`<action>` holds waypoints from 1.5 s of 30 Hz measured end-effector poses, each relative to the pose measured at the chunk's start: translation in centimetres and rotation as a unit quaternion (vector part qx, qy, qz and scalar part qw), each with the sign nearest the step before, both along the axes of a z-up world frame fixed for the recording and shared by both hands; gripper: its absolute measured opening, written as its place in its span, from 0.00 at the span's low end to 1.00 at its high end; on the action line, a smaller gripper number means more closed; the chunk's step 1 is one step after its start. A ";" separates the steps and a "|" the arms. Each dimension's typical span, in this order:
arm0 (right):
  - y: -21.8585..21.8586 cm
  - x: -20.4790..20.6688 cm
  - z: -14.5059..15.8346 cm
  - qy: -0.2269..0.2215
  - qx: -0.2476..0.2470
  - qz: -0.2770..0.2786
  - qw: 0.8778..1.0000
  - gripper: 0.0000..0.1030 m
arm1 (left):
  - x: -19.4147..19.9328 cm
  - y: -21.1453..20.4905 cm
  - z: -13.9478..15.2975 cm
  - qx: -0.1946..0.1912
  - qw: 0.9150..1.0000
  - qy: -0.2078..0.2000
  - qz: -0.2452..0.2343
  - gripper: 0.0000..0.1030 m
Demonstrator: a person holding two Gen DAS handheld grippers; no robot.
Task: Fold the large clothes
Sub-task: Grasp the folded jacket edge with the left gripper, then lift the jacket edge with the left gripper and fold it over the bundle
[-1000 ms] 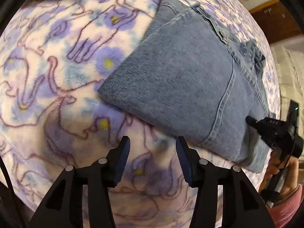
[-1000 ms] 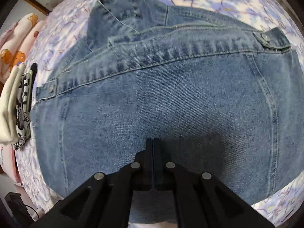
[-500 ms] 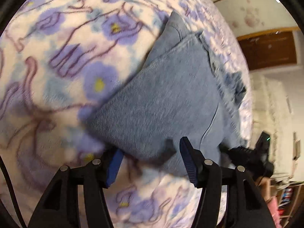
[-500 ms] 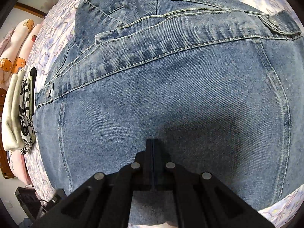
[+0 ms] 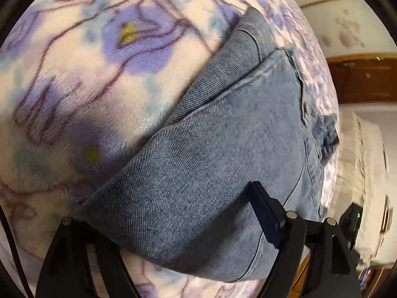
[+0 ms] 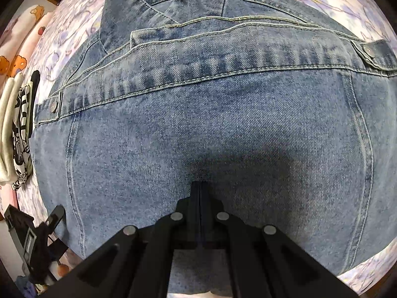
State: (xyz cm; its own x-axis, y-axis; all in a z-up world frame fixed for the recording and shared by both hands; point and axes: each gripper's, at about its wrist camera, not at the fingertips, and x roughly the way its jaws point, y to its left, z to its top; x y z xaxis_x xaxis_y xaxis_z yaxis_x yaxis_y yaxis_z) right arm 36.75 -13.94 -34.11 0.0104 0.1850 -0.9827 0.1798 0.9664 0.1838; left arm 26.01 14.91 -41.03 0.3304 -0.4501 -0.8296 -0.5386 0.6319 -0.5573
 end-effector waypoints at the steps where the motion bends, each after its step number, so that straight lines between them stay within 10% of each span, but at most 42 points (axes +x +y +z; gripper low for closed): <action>1: -0.2 0.0 0.0 0.002 0.000 -0.002 1.000 0.00 | -0.1 0.1 0.0 0.002 1.000 0.004 0.006 0.77; 15: 2.1 -0.2 -0.1 -0.003 -0.029 -0.010 1.000 0.00 | 0.5 0.2 2.5 0.014 0.994 0.079 0.078 0.17; 31: 1.2 -2.8 0.1 -0.040 0.022 0.000 0.999 0.00 | 0.3 -4.1 13.1 0.054 0.994 -0.094 0.010 0.14; 45: -4.6 -3.5 -0.8 -0.041 0.163 0.018 0.986 0.00 | 0.2 -21.1 24.8 0.135 0.958 -0.231 -0.107 0.13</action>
